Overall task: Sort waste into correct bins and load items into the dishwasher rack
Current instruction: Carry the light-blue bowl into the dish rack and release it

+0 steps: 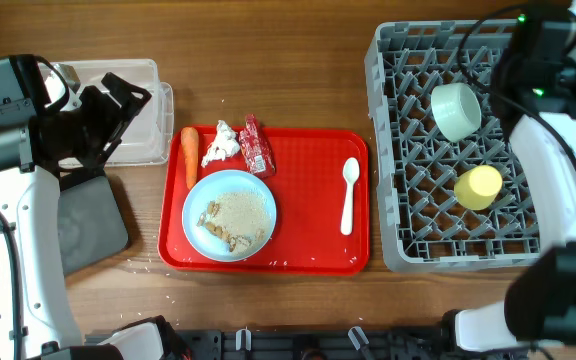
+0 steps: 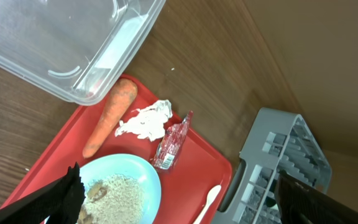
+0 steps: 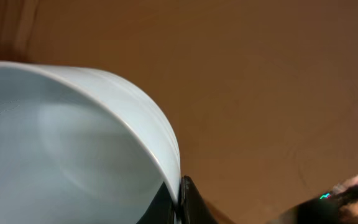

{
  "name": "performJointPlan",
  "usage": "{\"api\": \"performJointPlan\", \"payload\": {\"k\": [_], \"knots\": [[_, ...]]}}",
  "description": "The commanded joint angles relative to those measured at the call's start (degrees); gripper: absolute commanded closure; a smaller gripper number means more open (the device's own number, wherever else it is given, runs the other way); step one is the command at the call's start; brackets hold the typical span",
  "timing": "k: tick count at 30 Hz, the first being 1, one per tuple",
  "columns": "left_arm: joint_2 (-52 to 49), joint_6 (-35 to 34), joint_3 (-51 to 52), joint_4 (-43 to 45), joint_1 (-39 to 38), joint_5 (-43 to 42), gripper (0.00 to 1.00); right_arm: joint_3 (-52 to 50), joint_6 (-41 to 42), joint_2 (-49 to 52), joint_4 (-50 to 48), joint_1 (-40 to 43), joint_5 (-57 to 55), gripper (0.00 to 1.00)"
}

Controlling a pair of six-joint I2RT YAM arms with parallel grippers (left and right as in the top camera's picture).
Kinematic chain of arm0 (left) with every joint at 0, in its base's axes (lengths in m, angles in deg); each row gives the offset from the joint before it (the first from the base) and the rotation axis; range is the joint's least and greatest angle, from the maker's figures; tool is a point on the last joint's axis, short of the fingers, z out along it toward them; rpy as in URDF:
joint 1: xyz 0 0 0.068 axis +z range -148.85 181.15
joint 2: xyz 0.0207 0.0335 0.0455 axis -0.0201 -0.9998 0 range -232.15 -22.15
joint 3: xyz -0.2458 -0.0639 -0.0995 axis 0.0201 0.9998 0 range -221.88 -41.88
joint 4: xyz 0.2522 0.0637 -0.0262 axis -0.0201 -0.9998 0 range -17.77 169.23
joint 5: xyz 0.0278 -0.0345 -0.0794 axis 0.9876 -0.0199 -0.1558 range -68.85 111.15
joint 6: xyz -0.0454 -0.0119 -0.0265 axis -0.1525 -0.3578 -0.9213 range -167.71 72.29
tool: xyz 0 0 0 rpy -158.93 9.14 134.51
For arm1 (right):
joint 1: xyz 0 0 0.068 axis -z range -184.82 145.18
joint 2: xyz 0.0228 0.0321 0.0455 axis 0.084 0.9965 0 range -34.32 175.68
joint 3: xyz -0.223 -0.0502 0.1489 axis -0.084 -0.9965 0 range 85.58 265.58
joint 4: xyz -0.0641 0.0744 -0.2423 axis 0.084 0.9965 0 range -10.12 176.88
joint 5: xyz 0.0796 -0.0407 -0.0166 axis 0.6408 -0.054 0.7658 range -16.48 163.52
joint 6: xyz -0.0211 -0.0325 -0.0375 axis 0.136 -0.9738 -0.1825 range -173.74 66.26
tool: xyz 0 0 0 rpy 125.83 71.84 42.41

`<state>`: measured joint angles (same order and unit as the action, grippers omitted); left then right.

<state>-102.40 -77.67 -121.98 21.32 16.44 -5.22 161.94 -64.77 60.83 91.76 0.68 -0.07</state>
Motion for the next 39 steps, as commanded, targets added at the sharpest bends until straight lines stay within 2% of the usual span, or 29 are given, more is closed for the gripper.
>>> {"api": "performJointPlan", "payload": {"k": [1, 12, 15, 24, 33, 39], "knots": [[0.4, -0.5, -0.4, 0.0, 0.3, 0.1, 0.00, 0.1, -8.4, 4.7, -1.1, -0.3, -4.1, 0.96], [0.4, -0.5, -0.4, 0.0, 0.3, 0.1, 0.00, 0.0, -6.3, 11.1, 4.2, -2.5, 0.4, 0.96], [0.4, -0.5, -0.4, 0.0, 0.3, 0.1, 0.00, 0.0, -3.3, 12.0, 7.9, -2.3, 0.3, 0.96], [0.4, -0.5, -0.4, 0.0, 0.3, 0.1, 0.00, -0.1, -0.6, 12.7, 10.1, -0.7, 3.0, 0.96], [0.4, -0.5, -0.4, 0.0, 0.3, 0.1, 0.00, -0.2, -1.1, 15.9, 11.4, -1.0, 2.4, 0.96], [0.4, -0.5, -0.4, 0.0, 0.3, 0.1, 0.00, -0.2, -6.8, 15.9, 5.3, 0.4, -2.0, 0.96]]}}
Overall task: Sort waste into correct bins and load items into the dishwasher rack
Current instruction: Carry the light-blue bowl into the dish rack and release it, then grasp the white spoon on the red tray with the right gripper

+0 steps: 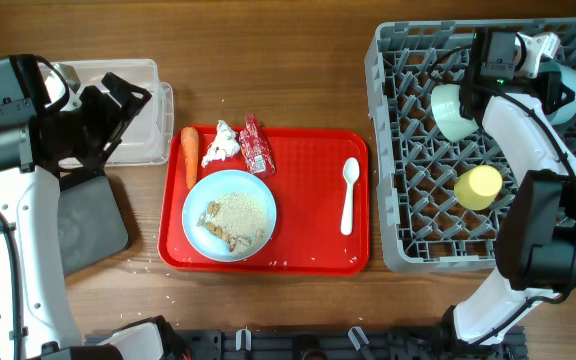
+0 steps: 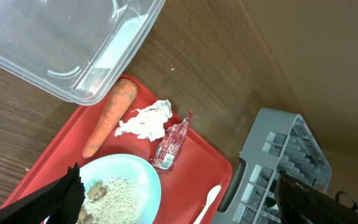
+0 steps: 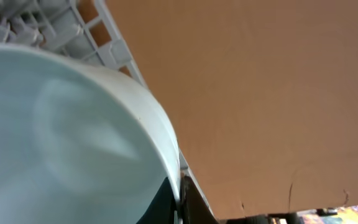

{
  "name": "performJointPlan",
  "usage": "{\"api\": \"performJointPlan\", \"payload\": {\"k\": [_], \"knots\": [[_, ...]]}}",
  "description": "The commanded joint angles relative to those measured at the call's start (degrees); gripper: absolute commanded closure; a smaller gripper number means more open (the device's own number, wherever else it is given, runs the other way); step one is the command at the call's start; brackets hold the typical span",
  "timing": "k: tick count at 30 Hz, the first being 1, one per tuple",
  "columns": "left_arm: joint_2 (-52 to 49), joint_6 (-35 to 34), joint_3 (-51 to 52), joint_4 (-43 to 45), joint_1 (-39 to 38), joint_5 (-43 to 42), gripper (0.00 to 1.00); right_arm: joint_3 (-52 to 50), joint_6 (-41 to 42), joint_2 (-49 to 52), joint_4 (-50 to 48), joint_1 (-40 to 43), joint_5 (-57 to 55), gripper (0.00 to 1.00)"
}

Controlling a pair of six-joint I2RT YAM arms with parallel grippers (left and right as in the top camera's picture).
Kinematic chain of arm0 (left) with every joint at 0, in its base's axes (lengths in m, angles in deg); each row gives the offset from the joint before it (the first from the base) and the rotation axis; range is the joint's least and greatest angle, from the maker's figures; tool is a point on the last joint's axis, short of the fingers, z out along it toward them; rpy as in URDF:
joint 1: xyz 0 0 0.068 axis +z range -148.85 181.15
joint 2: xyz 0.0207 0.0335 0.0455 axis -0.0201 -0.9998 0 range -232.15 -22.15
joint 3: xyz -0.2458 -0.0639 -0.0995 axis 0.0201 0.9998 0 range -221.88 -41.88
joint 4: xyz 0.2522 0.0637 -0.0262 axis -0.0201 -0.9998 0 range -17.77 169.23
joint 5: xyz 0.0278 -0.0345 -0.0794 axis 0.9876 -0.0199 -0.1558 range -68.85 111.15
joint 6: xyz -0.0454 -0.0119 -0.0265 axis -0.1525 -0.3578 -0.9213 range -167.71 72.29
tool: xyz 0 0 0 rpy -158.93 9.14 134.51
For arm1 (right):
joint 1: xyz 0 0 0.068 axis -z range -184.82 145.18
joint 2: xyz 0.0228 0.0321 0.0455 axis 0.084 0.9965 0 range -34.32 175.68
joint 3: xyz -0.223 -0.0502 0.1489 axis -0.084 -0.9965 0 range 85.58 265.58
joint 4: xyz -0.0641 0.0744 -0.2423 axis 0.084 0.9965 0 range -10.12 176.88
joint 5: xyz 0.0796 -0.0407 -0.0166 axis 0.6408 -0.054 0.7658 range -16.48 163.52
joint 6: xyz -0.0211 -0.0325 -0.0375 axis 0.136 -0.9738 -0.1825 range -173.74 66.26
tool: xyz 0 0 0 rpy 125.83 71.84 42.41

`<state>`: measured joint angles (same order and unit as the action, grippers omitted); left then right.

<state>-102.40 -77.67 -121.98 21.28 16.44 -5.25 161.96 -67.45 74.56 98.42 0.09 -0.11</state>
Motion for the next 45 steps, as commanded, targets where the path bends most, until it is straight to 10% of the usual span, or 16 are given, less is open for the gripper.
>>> {"api": "performJointPlan", "payload": {"k": [1, 12, 16, 18, 29, 34, 45], "knots": [[0.4, -0.5, -0.4, 0.0, 0.3, 0.1, 0.00, -0.2, -4.6, 2.1, -1.8, 1.0, -2.0, 0.96], [0.4, -0.5, -0.4, 0.0, 0.3, 0.1, 0.00, -0.3, -5.6, 2.1, 2.8, -2.1, 5.8, 0.86], [0.4, -0.5, -0.4, 0.0, 0.3, 0.1, 0.00, -0.3, -2.8, 2.1, 12.5, -5.3, 16.2, 0.31], [0.4, -0.5, -0.4, 0.0, 0.3, 0.2, 0.00, -0.3, 3.6, 1.8, 15.2, -6.0, 18.2, 0.23], [0.4, -0.5, -0.4, 0.0, 0.3, 0.1, 0.00, -0.2, 17.4, -23.2, 22.8, -6.4, 65.7, 0.34], [0.4, -0.5, -0.4, 0.0, 0.3, 0.1, 0.00, -0.3, 20.3, -30.6, 30.7, -7.3, 86.9, 0.55], [0.4, -0.5, -0.4, 0.0, 0.3, 0.1, 0.00, -5.8, 28.0, -16.5, 38.7, -27.7, 89.1, 0.62]]}}
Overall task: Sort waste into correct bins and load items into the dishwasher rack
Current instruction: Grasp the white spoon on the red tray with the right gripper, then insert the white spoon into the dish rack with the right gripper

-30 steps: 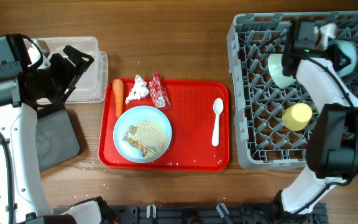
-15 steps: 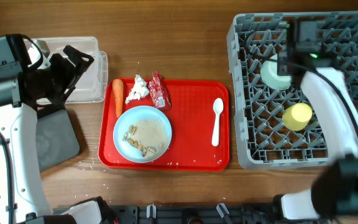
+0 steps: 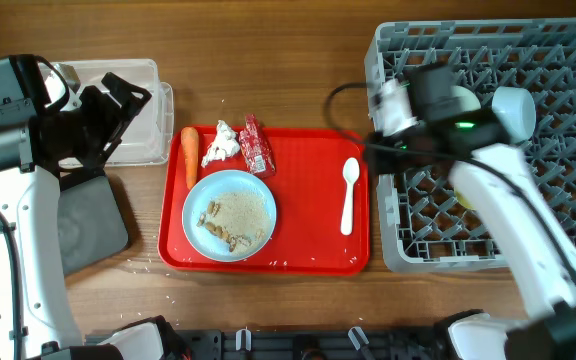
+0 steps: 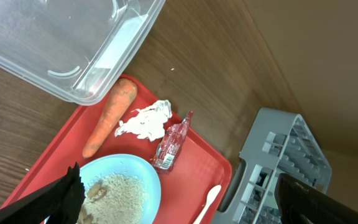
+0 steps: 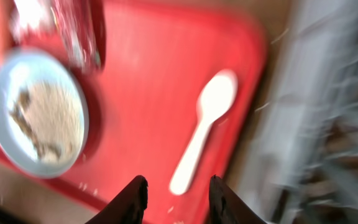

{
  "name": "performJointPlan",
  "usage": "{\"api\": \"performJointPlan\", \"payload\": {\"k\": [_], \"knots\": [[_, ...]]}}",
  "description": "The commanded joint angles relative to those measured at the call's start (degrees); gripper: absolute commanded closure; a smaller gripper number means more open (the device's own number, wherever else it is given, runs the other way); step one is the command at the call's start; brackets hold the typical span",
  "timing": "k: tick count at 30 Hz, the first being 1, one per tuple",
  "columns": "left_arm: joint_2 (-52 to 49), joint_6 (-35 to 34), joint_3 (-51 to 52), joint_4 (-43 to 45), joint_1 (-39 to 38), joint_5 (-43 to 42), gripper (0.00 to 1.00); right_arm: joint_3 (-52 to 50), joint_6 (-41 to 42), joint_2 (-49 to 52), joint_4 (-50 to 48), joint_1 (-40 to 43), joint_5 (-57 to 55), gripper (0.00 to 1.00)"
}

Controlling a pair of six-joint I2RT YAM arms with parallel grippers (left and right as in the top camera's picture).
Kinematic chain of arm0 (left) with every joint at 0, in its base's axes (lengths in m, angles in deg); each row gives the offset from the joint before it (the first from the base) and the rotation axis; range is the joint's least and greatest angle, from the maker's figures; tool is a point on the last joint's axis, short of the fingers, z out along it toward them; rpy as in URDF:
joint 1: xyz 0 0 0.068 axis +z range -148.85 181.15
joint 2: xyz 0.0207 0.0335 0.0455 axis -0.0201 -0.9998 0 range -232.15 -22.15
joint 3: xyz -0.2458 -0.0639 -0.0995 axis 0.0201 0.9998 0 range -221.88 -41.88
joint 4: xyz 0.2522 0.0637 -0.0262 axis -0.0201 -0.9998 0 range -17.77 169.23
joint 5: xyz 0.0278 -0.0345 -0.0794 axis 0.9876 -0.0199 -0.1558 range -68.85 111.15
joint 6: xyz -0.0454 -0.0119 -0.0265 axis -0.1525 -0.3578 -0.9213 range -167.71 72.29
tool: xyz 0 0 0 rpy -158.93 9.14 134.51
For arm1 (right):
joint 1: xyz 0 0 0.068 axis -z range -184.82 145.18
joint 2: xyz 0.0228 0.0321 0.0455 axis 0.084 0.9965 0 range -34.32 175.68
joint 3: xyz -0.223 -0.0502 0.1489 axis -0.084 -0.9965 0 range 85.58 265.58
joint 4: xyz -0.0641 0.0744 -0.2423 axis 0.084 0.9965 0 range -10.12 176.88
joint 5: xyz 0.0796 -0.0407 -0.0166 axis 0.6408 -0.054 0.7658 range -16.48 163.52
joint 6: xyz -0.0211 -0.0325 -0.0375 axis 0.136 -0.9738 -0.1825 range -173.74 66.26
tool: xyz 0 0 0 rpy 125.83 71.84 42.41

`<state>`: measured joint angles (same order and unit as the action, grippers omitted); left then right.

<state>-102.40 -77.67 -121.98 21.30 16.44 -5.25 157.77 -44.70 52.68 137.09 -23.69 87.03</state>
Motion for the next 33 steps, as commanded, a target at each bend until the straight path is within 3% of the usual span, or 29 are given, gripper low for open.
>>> {"api": "performJointPlan", "payload": {"k": [1, 4, 12, 16, 23, 30, 33], "knots": [[0.4, -0.5, -0.4, 0.0, 0.3, 0.2, 0.00, -1.6, 7.2, 7.9, 0.0, -5.4, 1.6, 0.53], [0.4, -0.5, -0.4, 0.0, 0.3, 0.2, 0.00, -1.6, 13.2, 14.0, -0.2, -7.8, -2.9, 0.46], [0.4, -0.5, -0.4, 0.0, 0.3, 0.2, 0.00, -1.6, 24.2, 21.4, -2.5, -7.9, -12.2, 0.45], [0.4, -0.5, -0.4, 0.0, 0.3, 0.2, 0.00, -1.6, 24.0, 21.5, -3.8, -7.9, -10.5, 0.53], [0.4, -0.5, -0.4, 0.0, 0.3, 0.2, 0.00, -1.7, 24.0, 26.9, -4.1, -8.0, -7.5, 0.55], [0.4, -0.5, -0.4, 0.0, 0.3, 0.1, 0.00, -0.8, 20.7, 25.3, -4.2, -8.0, -7.5, 0.94], [0.4, -0.5, -0.4, 0.0, 0.3, 0.2, 0.00, 0.2, 19.4, 21.4, -4.3, -7.9, -7.5, 0.96]]}}
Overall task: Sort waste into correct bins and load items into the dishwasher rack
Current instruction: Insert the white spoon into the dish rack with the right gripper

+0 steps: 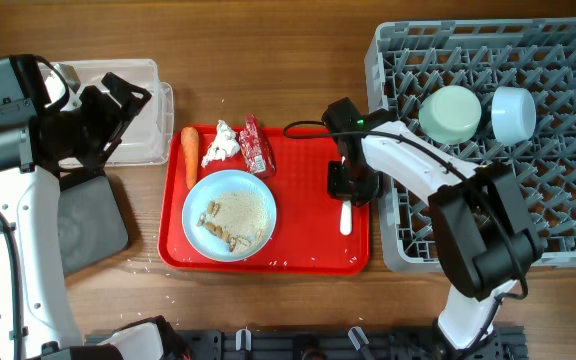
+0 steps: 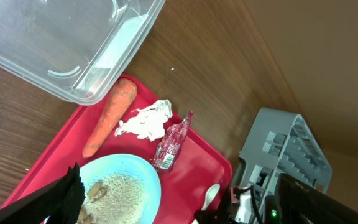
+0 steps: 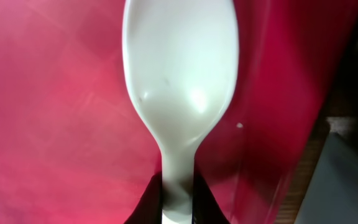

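My right gripper (image 1: 349,187) is down on the red tray (image 1: 308,250), shut on the handle of the white spoon (image 1: 345,218). The right wrist view shows the spoon's bowl (image 3: 180,74) large, with the gripper (image 3: 178,198) pinching the handle from both sides. A blue plate of rice (image 1: 230,213), a carrot (image 1: 189,155), a crumpled tissue (image 1: 223,142) and a red wrapper (image 1: 257,146) lie on the tray. My left gripper (image 2: 178,186) hangs open and high above the tray's left side, holding nothing.
The grey dishwasher rack (image 1: 488,240) stands at the right, holding a pale green bowl (image 1: 450,112) and a pale blue cup (image 1: 513,112). A clear plastic bin (image 1: 133,110) sits at the far left, with a dark grey mat (image 1: 88,225) in front of it.
My right gripper was open above the spoon; now it is down on the tray and shut on the spoon's handle. The left arm and the tray's other items have not moved.
My right gripper held the pale blue cup at the rack's far right, then over the rack. Later the cup stood in the rack beside the green bowl and the gripper hung open over the spoon. Now it grips the spoon.
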{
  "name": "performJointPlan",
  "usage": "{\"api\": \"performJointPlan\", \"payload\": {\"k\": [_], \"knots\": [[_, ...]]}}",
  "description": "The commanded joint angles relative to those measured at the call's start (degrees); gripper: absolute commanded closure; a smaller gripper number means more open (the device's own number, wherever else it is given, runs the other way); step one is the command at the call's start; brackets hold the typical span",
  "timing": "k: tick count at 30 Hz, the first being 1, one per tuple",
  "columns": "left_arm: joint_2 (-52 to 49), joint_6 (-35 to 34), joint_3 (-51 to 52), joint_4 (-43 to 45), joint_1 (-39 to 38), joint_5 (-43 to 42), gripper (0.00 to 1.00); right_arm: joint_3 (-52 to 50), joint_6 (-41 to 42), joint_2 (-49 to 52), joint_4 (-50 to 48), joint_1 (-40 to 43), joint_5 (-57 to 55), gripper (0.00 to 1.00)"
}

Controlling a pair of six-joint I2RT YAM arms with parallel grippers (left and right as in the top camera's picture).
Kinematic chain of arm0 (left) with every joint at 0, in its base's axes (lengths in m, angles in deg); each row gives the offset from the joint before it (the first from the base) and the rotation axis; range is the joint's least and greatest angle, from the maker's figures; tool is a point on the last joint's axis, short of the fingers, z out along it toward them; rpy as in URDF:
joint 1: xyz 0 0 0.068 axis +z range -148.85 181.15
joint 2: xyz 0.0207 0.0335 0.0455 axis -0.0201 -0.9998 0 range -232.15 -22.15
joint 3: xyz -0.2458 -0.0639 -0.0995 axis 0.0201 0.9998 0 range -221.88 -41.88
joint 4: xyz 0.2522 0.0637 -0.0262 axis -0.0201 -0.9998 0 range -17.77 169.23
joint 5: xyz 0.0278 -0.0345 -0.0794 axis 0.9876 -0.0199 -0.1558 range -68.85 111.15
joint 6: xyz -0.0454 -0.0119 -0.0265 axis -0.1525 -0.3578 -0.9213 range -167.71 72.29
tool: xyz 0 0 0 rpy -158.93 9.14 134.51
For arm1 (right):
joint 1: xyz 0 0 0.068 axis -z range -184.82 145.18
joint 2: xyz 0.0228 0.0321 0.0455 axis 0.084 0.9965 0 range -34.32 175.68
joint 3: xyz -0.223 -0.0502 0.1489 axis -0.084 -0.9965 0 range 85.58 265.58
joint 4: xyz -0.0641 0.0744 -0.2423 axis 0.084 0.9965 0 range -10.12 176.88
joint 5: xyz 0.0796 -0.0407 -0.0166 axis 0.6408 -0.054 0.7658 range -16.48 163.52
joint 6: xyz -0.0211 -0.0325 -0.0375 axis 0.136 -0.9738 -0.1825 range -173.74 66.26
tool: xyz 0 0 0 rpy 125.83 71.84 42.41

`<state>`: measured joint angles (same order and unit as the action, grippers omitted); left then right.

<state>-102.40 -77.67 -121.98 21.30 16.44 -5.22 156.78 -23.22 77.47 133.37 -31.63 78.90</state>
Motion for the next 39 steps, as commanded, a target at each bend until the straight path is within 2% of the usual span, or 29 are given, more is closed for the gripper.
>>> {"api": "performJointPlan", "payload": {"k": [1, 5, 8, 10, 13, 18, 19, 21, 22, 25, 28, 33, 34, 35, 37, 39], "knots": [[0.4, -0.5, -0.4, 0.0, 0.3, 0.1, 0.00, 1.9, -2.7, -5.7, -0.5, 0.1, 0.7, 0.96], [0.4, -0.5, -0.4, 0.0, 0.3, 0.1, 0.00, 4.8, -5.0, -14.8, -0.7, 1.5, 0.1, 0.95], [0.4, -0.5, -0.4, 0.0, 0.3, 0.1, 0.00, 5.1, -5.1, -21.9, -0.7, 5.2, -4.6, 0.95], [0.4, -0.5, -0.4, 0.0, 0.3, 0.1, 0.00, 5.1, -8.6, -24.9, -0.7, 8.8, -8.3, 0.94], [0.4, -0.5, -0.4, 0.0, 0.3, 0.1, 0.00, 5.1, -19.2, -25.2, -2.3, 13.4, -8.9, 0.94], [0.4, -0.5, -0.4, 0.0, 0.3, 0.1, 0.00, 5.0, -25.8, -19.6, -5.0, 15.1, -8.9, 0.91], [0.4, -0.5, -0.4, 0.0, 0.3, 0.1, 0.00, 5.0, -26.0, -18.2, -5.2, 15.1, -8.9, 0.87], [0.4, -0.5, -0.4, 0.0, 0.3, 0.1, 0.00, 5.0, -26.0, -16.2, -5.7, 15.1, -9.0, 0.66], [0.4, -0.5, -0.4, 0.0, 0.3, 0.1, 0.00, 5.0, -26.0, -16.1, -5.9, 15.1, -8.7, 0.59], [0.4, -0.5, -0.4, 0.0, 0.3, 0.1, 0.00, 5.1, -25.8, -18.3, -6.0, 15.0, -2.6, 0.53], [0.4, -0.5, -0.4, 0.0, 0.3, 0.1, 0.00, 5.5, -25.1, -24.0, -6.4, 15.0, 5.3, 0.51], [0.4, -0.5, -0.4, 0.0, 0.3, 0.1, 0.00, 5.5, -24.3, -36.2, -7.3, 15.0, 10.3, 0.45], [0.4, -0.5, -0.4, 0.0, 0.3, 0.1, 0.00, 5.5, -24.3, -38.7, -7.6, 15.0, 12.6, 0.34], [0.4, -0.5, -0.4, 0.0, 0.3, 0.1, 0.00, 5.5, -24.0, -41.8, -8.2, 15.0, 15.7, 0.01], [0.4, -0.5, -0.4, 0.0, 0.3, 0.1, 0.00, 5.5, -20.5, -46.6, -9.9, 15.0, 19.2, 0.00], [0.4, -0.5, -0.4, 0.0, 0.3, 0.1, 0.00, 5.5, -10.5, -51.1, -10.8, 15.0, 19.3, 0.00]]}}
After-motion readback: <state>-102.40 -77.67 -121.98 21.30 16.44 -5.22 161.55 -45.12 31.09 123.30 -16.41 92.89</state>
